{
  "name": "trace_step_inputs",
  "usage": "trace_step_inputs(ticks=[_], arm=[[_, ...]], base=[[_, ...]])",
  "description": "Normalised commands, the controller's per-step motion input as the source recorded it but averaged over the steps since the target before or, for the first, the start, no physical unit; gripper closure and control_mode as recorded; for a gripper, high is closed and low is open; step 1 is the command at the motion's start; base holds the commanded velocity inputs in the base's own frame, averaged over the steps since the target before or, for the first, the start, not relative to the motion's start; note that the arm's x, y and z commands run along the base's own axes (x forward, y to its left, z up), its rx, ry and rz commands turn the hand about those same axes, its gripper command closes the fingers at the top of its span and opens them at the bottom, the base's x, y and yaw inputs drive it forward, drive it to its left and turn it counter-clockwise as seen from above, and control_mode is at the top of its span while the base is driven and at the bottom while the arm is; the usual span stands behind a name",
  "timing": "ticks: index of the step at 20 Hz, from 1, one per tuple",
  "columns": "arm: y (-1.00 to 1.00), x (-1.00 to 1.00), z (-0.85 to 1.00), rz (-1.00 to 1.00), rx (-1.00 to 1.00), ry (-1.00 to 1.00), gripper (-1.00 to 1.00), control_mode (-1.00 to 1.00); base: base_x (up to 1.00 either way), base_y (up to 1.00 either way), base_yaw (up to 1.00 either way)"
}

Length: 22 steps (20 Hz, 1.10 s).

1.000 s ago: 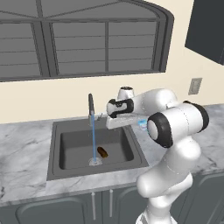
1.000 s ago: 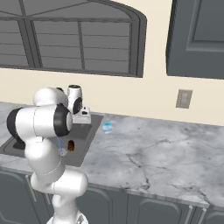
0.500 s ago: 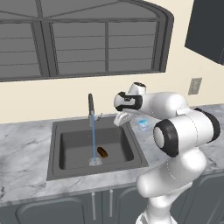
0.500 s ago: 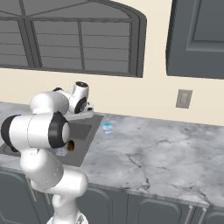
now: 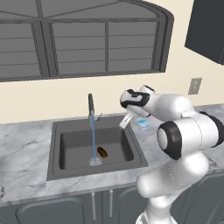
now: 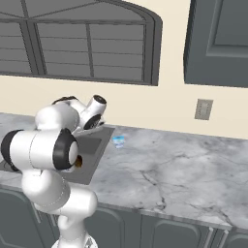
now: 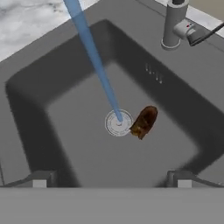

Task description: Turn on the sink faucet. Then move the sweet potato from the counter to the sink. Turn off the sink. Move the vegetable from the sink to the pot next to the stove. Finally move the pot to the rear left burner.

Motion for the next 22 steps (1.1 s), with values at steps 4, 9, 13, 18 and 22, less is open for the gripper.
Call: trace_step_inputs(ticks=[4,9,13,18,22], arm=[[0.01,0.00,0.14,0.13,0.28,-0.12,-1.00,-1.00],[0.00,0.19,0.22,0.05,0.32,-0.15,-1.00,-1.00],[0.00,0.40,0.05,0.06,0.31,-0.13,-1.00,-1.00],[0.04,0.55,0.00,0.07,0.21,-0.06,-1.00,-1.00],[0.21,0.61,-0.01,0.04,0.15,-0.01,-1.00,-1.00]], base=[[0.00,0.00,0.00],[0.00,0.00,0.00],[0.00,0.00,0.00],[0.00,0.00,0.00],[0.00,0.00,0.00]])
